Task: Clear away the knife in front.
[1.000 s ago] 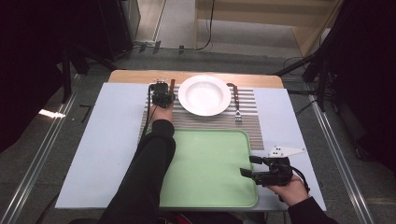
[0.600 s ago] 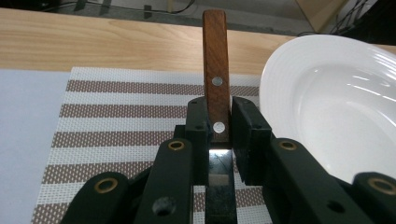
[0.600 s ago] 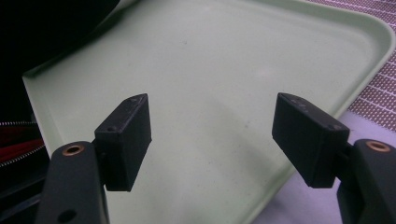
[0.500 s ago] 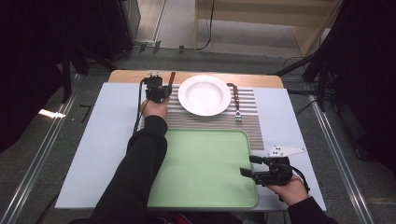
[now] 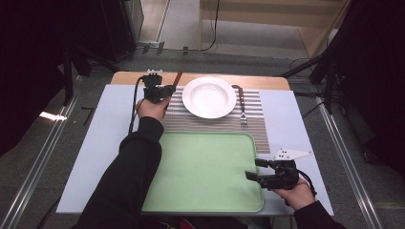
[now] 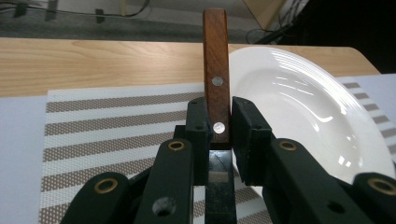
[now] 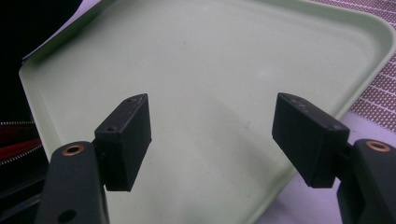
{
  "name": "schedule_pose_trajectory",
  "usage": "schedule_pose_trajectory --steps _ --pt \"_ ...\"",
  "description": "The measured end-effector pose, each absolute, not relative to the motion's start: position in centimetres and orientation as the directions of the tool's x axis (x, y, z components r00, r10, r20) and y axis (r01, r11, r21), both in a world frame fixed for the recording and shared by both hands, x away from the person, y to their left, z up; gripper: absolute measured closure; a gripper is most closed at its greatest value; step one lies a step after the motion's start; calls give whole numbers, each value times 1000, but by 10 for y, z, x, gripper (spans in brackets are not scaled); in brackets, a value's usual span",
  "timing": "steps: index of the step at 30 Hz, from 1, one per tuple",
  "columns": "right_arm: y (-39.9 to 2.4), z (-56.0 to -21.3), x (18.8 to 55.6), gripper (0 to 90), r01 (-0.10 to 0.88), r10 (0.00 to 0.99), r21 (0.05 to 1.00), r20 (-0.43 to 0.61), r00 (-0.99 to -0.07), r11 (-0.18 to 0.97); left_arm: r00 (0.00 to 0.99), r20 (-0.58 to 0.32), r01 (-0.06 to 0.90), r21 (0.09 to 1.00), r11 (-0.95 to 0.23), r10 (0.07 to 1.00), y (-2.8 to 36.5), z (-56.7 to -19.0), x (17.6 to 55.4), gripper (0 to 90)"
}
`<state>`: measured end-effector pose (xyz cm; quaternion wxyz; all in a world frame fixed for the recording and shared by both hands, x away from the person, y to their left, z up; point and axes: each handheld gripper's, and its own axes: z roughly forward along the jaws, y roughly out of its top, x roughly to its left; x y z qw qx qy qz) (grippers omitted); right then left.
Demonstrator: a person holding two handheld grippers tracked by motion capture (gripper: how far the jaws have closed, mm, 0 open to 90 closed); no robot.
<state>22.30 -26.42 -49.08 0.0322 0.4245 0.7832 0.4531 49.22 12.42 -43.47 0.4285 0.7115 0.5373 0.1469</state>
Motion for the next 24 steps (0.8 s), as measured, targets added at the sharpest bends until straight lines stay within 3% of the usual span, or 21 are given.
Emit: schedule_pose_trajectory --steps 15,24 --pt "-265 -492 223 272 635 697 739 333 -635 226 585 -279 614 765 -192 762 115 -408 464 770" --pt "-266 -492 223 272 639 701 736 334 -630 223 638 -316 617 755 -222 702 113 -403 451 770"
